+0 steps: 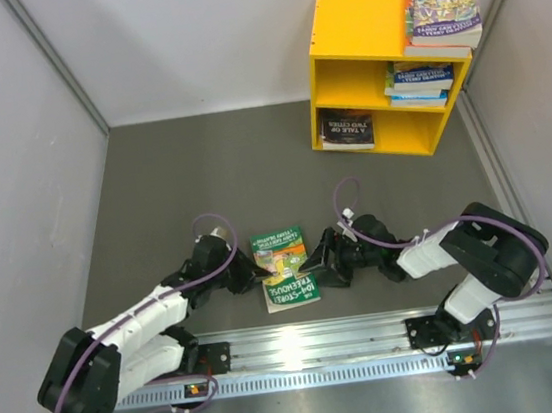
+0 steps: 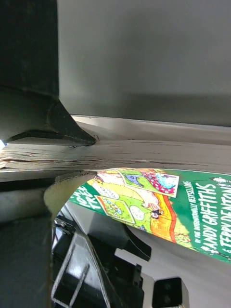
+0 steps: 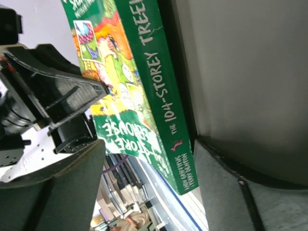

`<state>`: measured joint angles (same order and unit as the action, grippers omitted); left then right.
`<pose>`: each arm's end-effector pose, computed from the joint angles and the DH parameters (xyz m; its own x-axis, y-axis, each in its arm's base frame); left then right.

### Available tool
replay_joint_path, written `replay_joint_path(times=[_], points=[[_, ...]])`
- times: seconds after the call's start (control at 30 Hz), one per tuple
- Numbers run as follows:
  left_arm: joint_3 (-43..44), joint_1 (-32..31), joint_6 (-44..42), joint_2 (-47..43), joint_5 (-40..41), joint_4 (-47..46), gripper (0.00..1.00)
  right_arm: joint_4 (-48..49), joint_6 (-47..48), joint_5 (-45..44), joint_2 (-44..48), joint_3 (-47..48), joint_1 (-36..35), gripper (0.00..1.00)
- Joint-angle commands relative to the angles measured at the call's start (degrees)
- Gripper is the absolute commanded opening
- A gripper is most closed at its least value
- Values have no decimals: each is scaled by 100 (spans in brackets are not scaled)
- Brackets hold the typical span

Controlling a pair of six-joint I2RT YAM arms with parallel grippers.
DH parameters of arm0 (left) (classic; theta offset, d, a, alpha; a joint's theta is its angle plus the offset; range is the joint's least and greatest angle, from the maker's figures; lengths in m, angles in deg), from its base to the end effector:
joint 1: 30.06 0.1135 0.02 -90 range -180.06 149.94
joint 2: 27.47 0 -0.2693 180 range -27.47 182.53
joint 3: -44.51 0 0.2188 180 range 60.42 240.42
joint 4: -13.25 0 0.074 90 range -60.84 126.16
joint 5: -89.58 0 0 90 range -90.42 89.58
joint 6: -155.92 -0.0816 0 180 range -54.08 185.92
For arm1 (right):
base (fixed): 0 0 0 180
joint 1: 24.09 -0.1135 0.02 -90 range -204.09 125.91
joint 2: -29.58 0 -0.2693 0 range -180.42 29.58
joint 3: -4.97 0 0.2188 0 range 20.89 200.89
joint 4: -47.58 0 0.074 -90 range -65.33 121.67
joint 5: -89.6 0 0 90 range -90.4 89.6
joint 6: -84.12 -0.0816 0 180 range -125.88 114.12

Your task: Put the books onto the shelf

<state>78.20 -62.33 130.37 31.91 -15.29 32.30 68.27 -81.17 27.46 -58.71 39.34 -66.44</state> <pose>0.1483 -0.1184 0.1428 -0.8613 -0.4874 -0.1434 -0.2479 0.6496 -0.7188 0.1687 0.2054 0.1258 -0.9583 0.2835 0.0353 0.1671 0.4561 0.8741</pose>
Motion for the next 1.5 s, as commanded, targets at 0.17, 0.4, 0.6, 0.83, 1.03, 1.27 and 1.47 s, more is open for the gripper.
replay_joint_path(times=[0.17, 0.4, 0.6, 0.83, 1.03, 1.27, 1.47], points=[[-187, 37, 331, 171, 28, -1209, 0, 487, -530, -79, -434, 237, -756, 56], [-336, 37, 551, 66, 308, -1132, 0, 577, -707, -219, -321, 290, -863, 48], [-504, 28, 1245, -444, 871, -394, 0, 33, -830, -552, 74, 360, -863, 64], [-539, 28, 1343, -524, 1136, -24, 0, -1355, -838, -1352, 559, 667, -442, 55], [-425, 10, 1299, 11, 890, -515, 0, -1945, -629, -1581, 173, 1720, -406, 51], [-301, -113, 1149, 259, 784, -612, 0, -1841, -610, -1573, -214, 1916, -406, 42], [-310, -104, 886, 513, 355, -1130, 0, -1446, -601, -1450, -276, 1591, -450, 15]])
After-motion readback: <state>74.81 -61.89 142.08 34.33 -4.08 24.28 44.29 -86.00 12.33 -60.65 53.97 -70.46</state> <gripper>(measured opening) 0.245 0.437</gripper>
